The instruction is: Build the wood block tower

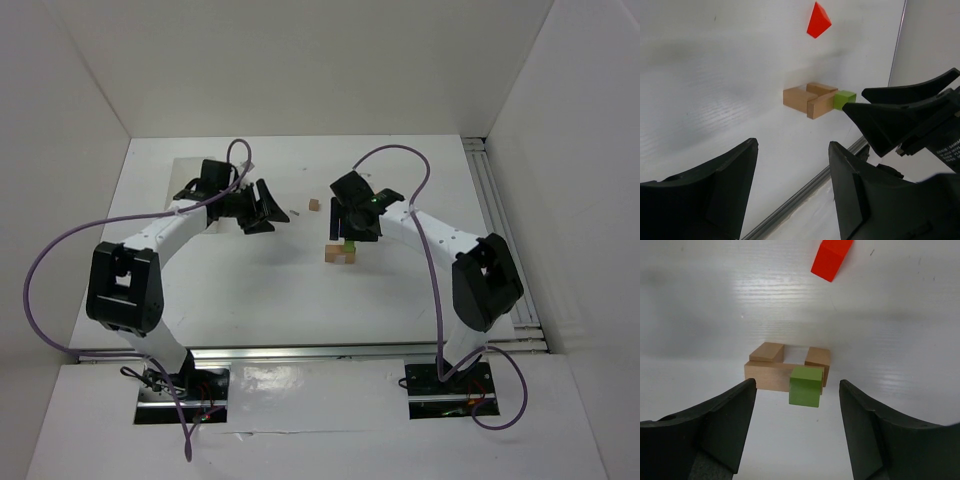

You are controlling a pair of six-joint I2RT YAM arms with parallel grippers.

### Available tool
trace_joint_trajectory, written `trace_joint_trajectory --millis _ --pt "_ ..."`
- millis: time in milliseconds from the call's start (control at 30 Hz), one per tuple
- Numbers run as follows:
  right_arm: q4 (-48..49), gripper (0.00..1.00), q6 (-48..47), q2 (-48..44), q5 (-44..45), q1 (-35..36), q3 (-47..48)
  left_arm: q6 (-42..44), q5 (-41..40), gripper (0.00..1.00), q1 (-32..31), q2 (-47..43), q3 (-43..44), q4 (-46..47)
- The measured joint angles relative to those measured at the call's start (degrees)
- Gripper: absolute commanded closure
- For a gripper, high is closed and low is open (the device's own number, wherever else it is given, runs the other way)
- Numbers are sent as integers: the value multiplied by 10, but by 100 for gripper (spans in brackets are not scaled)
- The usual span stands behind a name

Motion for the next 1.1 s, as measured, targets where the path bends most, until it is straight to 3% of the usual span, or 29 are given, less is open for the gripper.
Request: trace_joint_trajectory --millis 267,467,667,1100 --pt "-21 23 -14 -10 38 0 60 42 -77 20 -41 109 191 -66" --pt "-44 23 -25 -63 58 -24 62 100 -161 13 -83 264 407 -158" --pt "-47 21 -32 -122 57 -71 48 153 -205 13 -106 430 617 -231" --pt "-45 21 -47 -118 14 -103 28 175 -252 26 -123 507 661 -282"
